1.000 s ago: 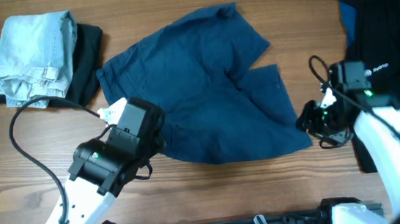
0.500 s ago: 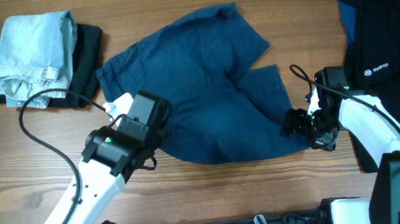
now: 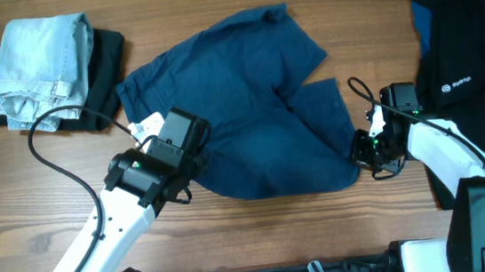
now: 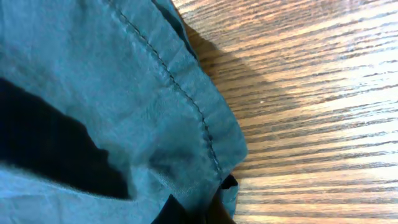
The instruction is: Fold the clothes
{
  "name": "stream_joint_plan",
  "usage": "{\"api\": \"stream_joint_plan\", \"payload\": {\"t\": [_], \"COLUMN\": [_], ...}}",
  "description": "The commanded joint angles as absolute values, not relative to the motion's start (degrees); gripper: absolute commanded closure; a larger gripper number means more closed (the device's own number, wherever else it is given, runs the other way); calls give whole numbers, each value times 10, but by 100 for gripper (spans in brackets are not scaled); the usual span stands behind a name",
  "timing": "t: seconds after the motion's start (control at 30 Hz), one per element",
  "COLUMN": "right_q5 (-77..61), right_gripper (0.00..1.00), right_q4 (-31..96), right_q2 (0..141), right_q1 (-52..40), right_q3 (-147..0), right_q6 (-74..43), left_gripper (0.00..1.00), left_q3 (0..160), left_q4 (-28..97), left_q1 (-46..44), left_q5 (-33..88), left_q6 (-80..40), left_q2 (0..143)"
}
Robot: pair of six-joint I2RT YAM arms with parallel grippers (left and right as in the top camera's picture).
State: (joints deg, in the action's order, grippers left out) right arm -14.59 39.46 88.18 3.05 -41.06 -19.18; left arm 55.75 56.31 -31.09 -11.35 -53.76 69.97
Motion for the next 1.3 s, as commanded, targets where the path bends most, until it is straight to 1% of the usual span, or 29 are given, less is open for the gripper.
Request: {"api": "stream_joint_plan", "payload": {"t": [0.0,0.17,0.3,0.37,0.47,0.53,0.57,0.73,0.87,0.93,1.0,1.1,1.2,1.27], "right_q5": [-177,-177,-161,-164,-198,-199,-201,-243,-233,-200,-175,-137,-121,-120], "right_gripper": [96,96,96,96,96,96,96,95,96,96,96,96,96,96], "right_q4": [405,463,494,474,348,234,201,-38,-192,-239,-260,-298,-332,-343], "right_q2": [847,719,641,629,643,675,688,837,935,969,988,1018,1044,1060], "right_q1": [31,31,31,31,31,30,30,7,-30,-49,-65,-83,-86,-86], "right_q3": [-440,-506,-506,-506,-506,-506,-506,-506,-506,-506,-506,-507,-509,-518], "right_q6": [-212,-209,-194,-191,-182,-193,-198,-213,-213,-227,-226,-224,-225,-225], "left_gripper": [96,96,96,96,96,96,96,96,96,96,96,96,96,96], "left_q3": [556,562,562,562,562,562,561,561,561,561,561,561,561,562], "left_q4": [548,557,643,672,683,678,676,644,583,556,540,514,479,446], "left_q1": [-313,-313,-313,-313,-313,-313,-313,-312,-312,-309,-293,-247,-198,-166], "left_q5": [-126,-75,-72,-73,-99,-156,-172,-291,-343,-356,-357,-357,-357,-356], "left_q6": [-547,-561,-631,-650,-676,-703,-708,-714,-714,-714,-714,-714,-707,-678], "left_q2": [697,660,633,627,626,627,627,648,709,752,795,858,875,874]}}
